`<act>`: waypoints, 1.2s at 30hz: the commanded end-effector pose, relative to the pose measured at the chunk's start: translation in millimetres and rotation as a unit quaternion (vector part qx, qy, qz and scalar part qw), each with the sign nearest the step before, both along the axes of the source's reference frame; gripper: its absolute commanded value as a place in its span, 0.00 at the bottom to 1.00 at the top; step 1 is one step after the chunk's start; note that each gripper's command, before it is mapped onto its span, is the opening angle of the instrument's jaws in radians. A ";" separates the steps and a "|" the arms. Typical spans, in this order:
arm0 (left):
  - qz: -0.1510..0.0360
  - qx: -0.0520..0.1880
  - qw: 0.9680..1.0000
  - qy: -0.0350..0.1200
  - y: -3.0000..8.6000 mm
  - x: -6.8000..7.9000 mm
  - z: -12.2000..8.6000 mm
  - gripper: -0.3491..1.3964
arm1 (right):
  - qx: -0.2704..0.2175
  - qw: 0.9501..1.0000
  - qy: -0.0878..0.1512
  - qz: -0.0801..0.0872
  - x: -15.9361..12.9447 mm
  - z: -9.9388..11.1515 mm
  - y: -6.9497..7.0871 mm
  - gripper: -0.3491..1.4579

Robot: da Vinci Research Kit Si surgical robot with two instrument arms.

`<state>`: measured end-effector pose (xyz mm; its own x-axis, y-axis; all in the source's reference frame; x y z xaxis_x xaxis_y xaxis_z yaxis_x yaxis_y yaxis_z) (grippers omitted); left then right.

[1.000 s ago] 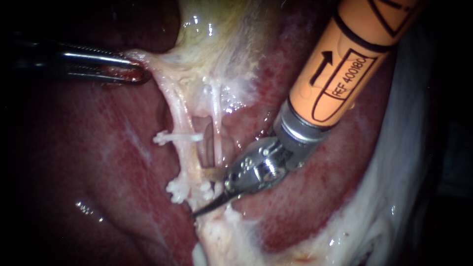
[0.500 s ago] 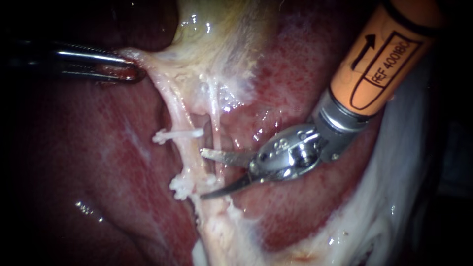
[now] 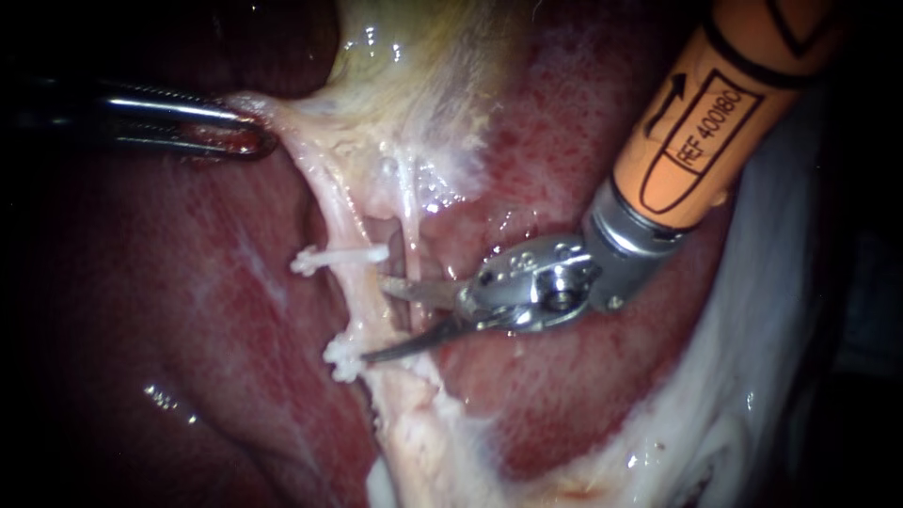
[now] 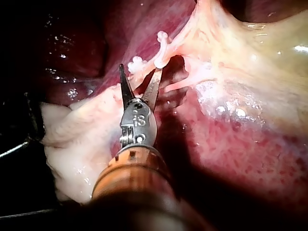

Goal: Go to the cutting position left tube

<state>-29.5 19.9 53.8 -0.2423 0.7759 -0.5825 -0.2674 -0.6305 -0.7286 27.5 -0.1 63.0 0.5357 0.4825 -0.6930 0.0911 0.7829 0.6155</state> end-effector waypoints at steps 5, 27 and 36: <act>0.000 0.000 1.000 0.000 0.0 -0.1 0.0 0.00 | 0.029 0.999 0.036 -0.008 1.0 0.3 0.0 0.91; 0.000 0.000 1.000 0.000 0.0 -0.2 0.0 0.00 | 0.069 0.995 0.075 0.016 5.3 0.2 0.7 0.89; 0.000 0.000 1.000 0.000 0.0 -0.1 0.0 0.00 | 0.085 0.992 0.093 0.013 5.9 -2.4 0.0 0.89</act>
<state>-29.7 19.9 53.8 -0.2418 0.7762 -0.5823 -0.2687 -0.6302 -0.7285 33.5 -0.2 60.5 0.3891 0.6143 -0.6865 0.1979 0.6721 0.7136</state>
